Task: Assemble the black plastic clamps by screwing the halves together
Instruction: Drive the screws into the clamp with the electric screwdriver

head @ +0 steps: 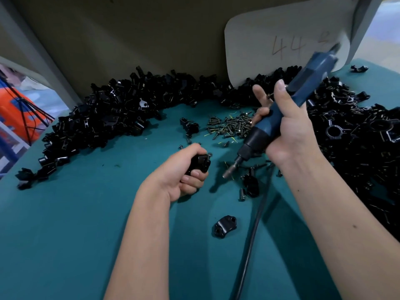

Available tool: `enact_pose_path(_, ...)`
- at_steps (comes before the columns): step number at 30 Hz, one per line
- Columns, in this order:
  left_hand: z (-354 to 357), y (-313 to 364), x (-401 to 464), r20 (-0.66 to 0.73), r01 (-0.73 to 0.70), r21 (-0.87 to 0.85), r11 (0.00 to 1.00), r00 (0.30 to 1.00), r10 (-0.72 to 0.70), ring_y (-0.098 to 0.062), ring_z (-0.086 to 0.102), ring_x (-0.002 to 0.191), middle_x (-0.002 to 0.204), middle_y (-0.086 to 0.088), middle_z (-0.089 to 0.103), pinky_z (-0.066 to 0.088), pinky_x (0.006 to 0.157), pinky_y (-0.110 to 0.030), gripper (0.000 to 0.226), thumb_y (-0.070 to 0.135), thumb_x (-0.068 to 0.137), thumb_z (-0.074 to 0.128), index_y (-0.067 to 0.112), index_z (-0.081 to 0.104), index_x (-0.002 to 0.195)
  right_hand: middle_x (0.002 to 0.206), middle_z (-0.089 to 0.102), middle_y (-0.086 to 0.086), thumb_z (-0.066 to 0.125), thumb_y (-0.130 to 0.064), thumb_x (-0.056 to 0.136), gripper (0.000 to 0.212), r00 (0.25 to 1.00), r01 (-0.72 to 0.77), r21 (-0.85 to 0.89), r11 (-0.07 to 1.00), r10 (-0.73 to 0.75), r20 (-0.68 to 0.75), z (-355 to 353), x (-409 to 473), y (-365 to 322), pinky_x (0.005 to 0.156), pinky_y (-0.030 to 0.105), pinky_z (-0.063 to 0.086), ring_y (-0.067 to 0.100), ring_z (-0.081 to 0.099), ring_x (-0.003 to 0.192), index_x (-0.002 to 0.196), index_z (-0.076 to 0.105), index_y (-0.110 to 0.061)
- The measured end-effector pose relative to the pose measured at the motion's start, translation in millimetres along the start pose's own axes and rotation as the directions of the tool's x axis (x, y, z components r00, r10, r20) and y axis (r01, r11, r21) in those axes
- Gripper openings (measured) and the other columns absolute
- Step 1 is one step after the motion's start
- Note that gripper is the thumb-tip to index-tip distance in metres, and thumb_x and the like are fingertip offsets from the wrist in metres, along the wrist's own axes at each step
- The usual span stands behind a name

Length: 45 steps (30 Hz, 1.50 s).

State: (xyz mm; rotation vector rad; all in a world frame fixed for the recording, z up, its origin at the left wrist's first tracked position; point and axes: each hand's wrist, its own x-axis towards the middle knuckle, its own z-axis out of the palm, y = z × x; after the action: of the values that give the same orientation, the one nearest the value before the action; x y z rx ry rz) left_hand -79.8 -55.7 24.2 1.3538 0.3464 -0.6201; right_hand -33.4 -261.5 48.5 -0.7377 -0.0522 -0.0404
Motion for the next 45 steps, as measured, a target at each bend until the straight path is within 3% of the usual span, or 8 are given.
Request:
enact_pose_path(5, 1, 1, -4, -0.108, 0.102, 0.276, 0.956, 0.991, -0.075, -0.004, 0.024, 0.035, 0.053, 0.005, 0.034, 0.014, 0.033, -0.013, 0.037, 0.038, 0.096, 0.050, 0.018, 0.043, 0.067, 0.094, 0.071, 0.004, 0.069, -0.059, 0.091, 0.041, 0.997, -0.023, 0.103, 0.994, 0.029, -0.066, 3, -3, -6, 0.059, 0.027, 0.047, 0.011, 0.051, 0.058, 0.098, 0.051, -0.023)
enact_pose_path(11, 2, 2, -5, -0.134, 0.094, 0.389, 0.916, 0.990, -0.045, -0.007, 0.026, 0.037, 0.053, 0.004, 0.035, 0.016, 0.035, -0.012, 0.030, 0.036, 0.096, 0.051, 0.018, 0.044, 0.072, 0.070, 0.055, -0.002, 0.066, -0.048, 0.094, 0.035, 0.978, 0.045, 0.174, 0.984, -0.008, -0.209, 9, -3, -4, 0.051, 0.024, 0.042, 0.012, 0.045, 0.051, 0.081, 0.046, -0.023)
enact_pose_path(16, 4, 2, -1, -0.132, 0.049, 0.473, 0.880, 0.991, 0.016, -0.010, 0.025, 0.043, 0.054, 0.003, 0.036, 0.018, 0.043, -0.015, 0.019, 0.033, 0.095, 0.052, 0.021, 0.045, 0.082, 0.069, 0.053, -0.002, 0.068, -0.059, 0.091, 0.044, 0.976, 0.068, 0.157, 0.985, -0.033, -0.216, 10, -5, -3, 0.051, 0.025, 0.043, 0.012, 0.045, 0.051, 0.078, 0.047, -0.022)
enact_pose_path(21, 3, 2, -1, -0.123, 0.044, 0.478, 0.877, 0.992, 0.017, -0.009, 0.026, 0.041, 0.053, 0.003, 0.036, 0.018, 0.042, -0.013, 0.020, 0.033, 0.095, 0.052, 0.021, 0.045, 0.081, 0.069, 0.053, -0.001, 0.068, -0.052, 0.094, 0.039, 0.978, 0.072, 0.130, 0.989, -0.044, -0.206, 11, -6, -1, 0.050, 0.025, 0.042, 0.012, 0.045, 0.051, 0.080, 0.047, -0.022)
enact_pose_path(27, 6, -1, 1, -0.088, 0.111, 0.436, 0.893, 0.993, -0.080, -0.007, 0.023, 0.036, 0.051, 0.005, 0.034, 0.016, 0.035, -0.012, 0.037, 0.040, 0.095, 0.047, 0.020, 0.039, 0.064, 0.068, 0.050, -0.001, 0.061, -0.050, 0.098, 0.037, 0.986, 0.091, 0.152, 0.984, -0.067, -0.152, 12, -8, -3, 0.048, 0.025, 0.041, 0.011, 0.043, 0.050, 0.082, 0.045, -0.022)
enact_pose_path(34, 9, 0, 3, -0.070, 0.086, 0.462, 0.883, 0.996, -0.061, -0.007, 0.023, 0.037, 0.050, 0.004, 0.034, 0.016, 0.037, -0.011, 0.033, 0.035, 0.094, 0.047, 0.021, 0.040, 0.065, 0.067, 0.047, -0.001, 0.058, -0.050, 0.100, 0.036, 0.992, 0.128, 0.065, 0.990, -0.126, -0.029, 21, -11, -6, 0.049, 0.027, 0.039, 0.012, 0.040, 0.051, 0.082, 0.043, -0.022)
enact_pose_path(45, 9, 0, 5, -0.077, 0.087, 0.431, 0.898, 0.995, -0.060, -0.008, 0.023, 0.037, 0.051, 0.003, 0.032, 0.016, 0.036, -0.011, 0.035, 0.034, 0.094, 0.048, 0.020, 0.040, 0.063, 0.066, 0.047, -0.003, 0.057, -0.055, 0.099, 0.040, 0.990, 0.103, 0.124, 0.987, -0.089, -0.108, 13, -11, -2, 0.048, 0.025, 0.040, 0.010, 0.041, 0.050, 0.082, 0.043, -0.022)
